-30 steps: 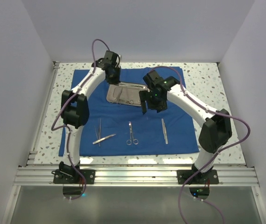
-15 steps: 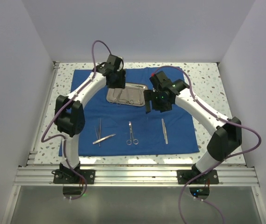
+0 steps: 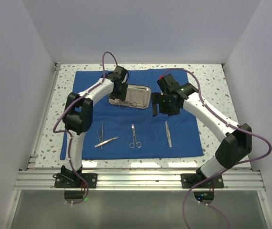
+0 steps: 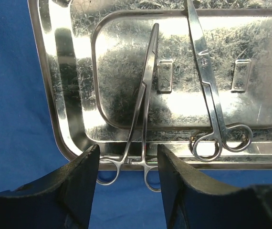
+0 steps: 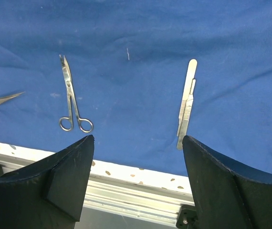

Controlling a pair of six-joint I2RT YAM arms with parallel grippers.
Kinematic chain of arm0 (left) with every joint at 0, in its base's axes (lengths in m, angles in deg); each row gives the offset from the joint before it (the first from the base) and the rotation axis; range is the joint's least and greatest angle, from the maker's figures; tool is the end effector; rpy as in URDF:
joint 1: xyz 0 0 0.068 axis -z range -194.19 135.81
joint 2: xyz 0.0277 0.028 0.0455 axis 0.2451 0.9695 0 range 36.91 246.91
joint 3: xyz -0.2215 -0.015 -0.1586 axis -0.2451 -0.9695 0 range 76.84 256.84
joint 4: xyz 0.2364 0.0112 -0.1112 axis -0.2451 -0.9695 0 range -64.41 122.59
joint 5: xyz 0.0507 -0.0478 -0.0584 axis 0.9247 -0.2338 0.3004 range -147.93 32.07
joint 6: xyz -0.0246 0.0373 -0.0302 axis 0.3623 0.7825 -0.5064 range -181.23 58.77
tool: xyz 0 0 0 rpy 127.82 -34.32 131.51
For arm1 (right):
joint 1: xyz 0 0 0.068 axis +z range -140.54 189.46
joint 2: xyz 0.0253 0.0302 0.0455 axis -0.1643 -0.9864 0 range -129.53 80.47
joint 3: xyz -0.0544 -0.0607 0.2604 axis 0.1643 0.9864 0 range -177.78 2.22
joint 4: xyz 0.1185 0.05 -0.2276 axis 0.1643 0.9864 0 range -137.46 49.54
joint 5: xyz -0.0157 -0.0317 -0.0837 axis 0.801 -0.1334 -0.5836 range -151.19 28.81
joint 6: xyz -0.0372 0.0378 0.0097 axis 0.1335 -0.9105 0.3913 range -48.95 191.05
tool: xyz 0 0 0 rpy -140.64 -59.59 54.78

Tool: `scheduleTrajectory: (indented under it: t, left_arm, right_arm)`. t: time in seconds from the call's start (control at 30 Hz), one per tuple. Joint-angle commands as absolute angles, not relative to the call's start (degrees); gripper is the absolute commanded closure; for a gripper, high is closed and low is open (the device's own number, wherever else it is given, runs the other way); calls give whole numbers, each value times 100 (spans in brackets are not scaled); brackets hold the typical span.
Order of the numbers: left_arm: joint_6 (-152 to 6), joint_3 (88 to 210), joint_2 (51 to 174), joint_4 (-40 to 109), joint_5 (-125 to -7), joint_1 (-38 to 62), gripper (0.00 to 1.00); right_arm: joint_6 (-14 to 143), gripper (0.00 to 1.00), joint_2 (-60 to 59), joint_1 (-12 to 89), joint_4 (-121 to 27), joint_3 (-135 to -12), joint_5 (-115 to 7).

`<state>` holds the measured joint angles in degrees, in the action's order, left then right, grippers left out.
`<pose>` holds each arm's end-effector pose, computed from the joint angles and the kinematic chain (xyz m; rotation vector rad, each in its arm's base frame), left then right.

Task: Open and lay out the surgical kit
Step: Pick up the medical item from the container.

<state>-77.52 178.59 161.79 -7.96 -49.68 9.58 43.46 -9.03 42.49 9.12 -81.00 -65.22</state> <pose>0.4306 -0.1841 0.1912 0.1286 2.6589 -0.0327 0.2677 0.1712 0.3130 -0.1047 2.6852 0.2458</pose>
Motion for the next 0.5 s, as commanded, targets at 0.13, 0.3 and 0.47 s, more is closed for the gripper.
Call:
scheduleTrajectory:
  t: [0.13, 0.3, 0.47]
  left_arm:
    - [-7389, 18107, 16452, -467, -4879, 954, 45]
    - [-7345, 18125, 16655, -415, -4897, 954, 46]
    - [-7318, 18222, 16831, -502, -4914, 954, 63]
  right_arm:
    - [4258, 21, -1173, 4233, 976, -8453, -6620]
    - [4284, 21, -1357, 4224, 993, -8576, -6576]
    - [4319, 21, -1498, 4207, 1029, -8725, -6558]
